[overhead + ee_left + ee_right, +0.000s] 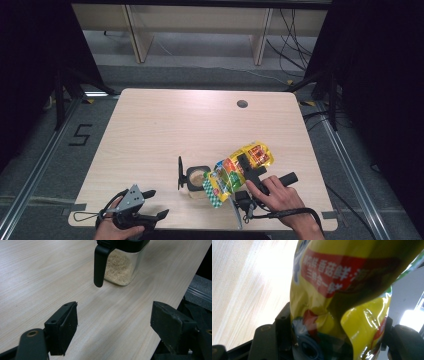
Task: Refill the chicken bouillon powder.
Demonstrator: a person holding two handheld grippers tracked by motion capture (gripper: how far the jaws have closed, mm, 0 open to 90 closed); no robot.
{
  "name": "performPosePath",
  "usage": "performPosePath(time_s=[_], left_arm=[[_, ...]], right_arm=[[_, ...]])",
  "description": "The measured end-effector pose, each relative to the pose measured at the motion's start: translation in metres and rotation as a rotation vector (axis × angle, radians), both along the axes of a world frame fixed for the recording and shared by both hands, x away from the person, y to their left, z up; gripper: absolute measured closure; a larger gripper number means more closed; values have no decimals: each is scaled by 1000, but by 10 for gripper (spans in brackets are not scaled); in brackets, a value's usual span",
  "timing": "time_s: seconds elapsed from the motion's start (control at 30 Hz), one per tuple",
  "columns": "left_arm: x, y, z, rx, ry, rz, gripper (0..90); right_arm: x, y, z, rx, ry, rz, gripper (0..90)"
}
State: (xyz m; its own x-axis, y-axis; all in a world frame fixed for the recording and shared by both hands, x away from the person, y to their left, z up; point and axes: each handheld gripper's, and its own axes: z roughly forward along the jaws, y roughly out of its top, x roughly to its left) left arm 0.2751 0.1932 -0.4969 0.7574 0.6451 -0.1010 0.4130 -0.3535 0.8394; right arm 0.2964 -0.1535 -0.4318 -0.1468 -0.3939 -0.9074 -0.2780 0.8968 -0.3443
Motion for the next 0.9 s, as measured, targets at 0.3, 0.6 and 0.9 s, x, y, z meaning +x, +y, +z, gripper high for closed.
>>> performPosePath(time_s=[0.3,0.6,0.9], left_arm=[[0,0,0,0,1,1,216],[0,0,0,-1,2,1,216],[0,0,0,-1,1,1,216]], right_arm=[[0,1,1,-19,-5,13,374],[0,1,1,-18,-2,21,374],[-1,1,1,-15,-3,20,374]])
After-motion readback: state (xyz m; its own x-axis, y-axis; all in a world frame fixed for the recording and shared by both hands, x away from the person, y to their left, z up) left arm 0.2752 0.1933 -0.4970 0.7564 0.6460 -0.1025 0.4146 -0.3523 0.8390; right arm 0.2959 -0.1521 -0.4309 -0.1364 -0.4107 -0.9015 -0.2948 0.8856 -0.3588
